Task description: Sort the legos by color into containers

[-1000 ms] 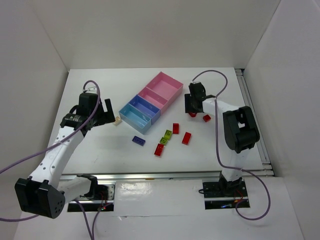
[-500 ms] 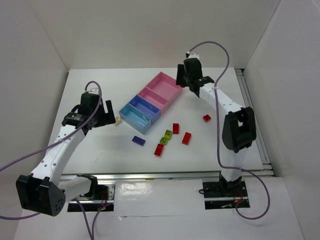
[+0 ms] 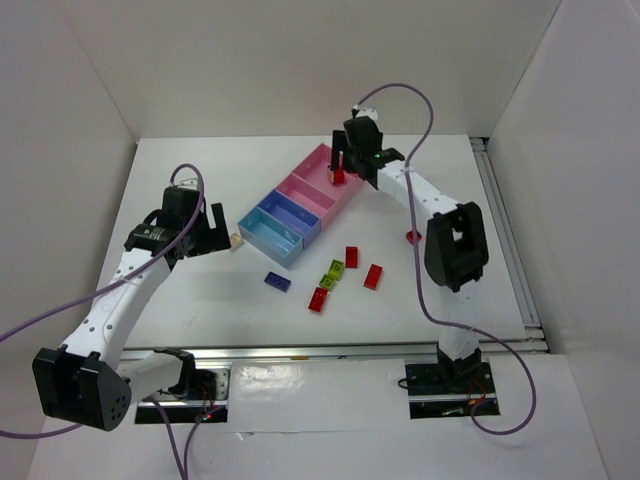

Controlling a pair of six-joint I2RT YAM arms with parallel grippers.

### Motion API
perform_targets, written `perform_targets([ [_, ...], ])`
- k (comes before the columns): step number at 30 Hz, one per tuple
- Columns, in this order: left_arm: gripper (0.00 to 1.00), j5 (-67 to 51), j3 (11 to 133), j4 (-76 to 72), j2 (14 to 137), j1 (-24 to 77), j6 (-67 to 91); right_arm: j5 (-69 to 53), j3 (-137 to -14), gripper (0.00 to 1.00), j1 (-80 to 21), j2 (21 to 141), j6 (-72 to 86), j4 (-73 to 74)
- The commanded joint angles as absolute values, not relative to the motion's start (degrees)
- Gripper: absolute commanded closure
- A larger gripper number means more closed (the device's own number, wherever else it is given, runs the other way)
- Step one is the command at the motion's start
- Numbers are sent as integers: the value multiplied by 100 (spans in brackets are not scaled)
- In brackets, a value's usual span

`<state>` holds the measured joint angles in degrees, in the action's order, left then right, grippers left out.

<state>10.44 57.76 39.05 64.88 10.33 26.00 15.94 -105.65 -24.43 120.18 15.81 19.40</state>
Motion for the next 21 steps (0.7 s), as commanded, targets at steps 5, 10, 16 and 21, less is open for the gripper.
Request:
perform_targets([
  [5, 2, 1212, 6064, 3937, 6434, 1046, 2716, 2593, -7966, 16, -2023, 9505, 2337, 1705],
  [10, 2, 1152, 6064, 3937, 6434, 1099, 2716, 2155, -6227, 3, -1328, 8930, 2969, 2065],
  [16, 2, 1423, 5994, 3937, 6486, 1099, 2926, 2436, -5249, 3, -1003, 8517, 3322, 2004],
  [21, 2, 1231, 6002, 3937, 6539, 1099, 2927, 1758, -5247, 3, -694, 8973, 3375, 1680],
])
